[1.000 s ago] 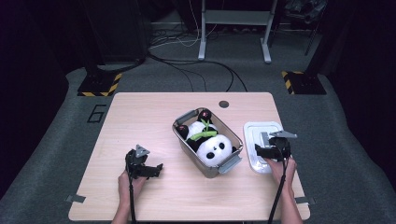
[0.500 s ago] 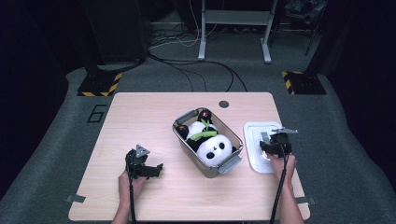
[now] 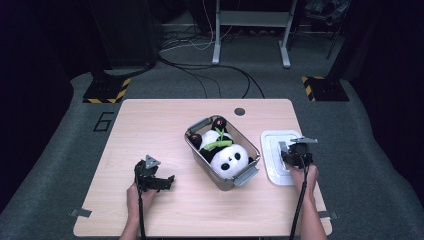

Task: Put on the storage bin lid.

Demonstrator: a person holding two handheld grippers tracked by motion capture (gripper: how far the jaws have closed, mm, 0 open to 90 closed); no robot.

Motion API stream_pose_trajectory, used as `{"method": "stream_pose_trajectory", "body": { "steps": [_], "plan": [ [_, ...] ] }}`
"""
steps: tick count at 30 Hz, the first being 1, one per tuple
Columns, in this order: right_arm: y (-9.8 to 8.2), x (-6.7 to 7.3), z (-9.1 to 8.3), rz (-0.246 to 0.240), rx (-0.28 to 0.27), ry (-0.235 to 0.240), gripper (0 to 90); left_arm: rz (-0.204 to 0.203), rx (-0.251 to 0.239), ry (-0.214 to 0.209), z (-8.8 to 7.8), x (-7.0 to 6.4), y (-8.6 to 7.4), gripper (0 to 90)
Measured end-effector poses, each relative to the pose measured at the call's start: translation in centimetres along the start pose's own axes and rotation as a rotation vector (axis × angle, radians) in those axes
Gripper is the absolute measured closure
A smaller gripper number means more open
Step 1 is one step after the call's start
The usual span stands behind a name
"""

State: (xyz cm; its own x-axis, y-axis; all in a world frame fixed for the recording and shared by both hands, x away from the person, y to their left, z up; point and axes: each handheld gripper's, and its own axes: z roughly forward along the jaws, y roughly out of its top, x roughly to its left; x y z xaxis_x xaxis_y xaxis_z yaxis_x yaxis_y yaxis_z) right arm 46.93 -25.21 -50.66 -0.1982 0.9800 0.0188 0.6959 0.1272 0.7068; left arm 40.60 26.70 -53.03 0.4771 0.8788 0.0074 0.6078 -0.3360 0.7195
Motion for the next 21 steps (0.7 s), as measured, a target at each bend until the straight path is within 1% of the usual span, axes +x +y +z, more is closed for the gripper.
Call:
{"method": "stream_pose_trajectory", "body": {
  "steps": [3,5,9,13,14,19,21],
  "plan": [
    [0.0,-0.1,0.0,-0.004,-0.007,0.003,65.2,0.001,-0.001,-0.001,0.0,0.0,0.0,0.5],
    [0.0,0.1,0.0,0.004,-0.012,0.014,66.8,0.001,-0.002,-0.001,0.0,0.0,0.0,0.7],
    [0.2,0.3,0.0,-0.024,-0.009,0.016,66.9,0.0,-0.002,-0.001,0.0,0.0,0.0,0.7],
    [0.2,0.3,-0.2,-0.025,-0.016,0.037,66.9,0.0,-0.002,-0.001,0.0,0.0,0.0,0.7],
    [0.2,0.3,-0.4,-0.016,-0.025,0.046,66.9,0.001,-0.002,-0.001,0.0,0.0,0.0,0.7],
    [0.3,0.2,-1.3,-0.026,-0.042,0.065,66.9,0.0,-0.002,-0.001,0.0,0.0,0.0,0.7],
    [0.4,0.3,-1.6,-0.021,-0.051,0.073,66.9,0.0,-0.002,-0.001,0.0,0.0,0.0,0.7]
  ]
}}
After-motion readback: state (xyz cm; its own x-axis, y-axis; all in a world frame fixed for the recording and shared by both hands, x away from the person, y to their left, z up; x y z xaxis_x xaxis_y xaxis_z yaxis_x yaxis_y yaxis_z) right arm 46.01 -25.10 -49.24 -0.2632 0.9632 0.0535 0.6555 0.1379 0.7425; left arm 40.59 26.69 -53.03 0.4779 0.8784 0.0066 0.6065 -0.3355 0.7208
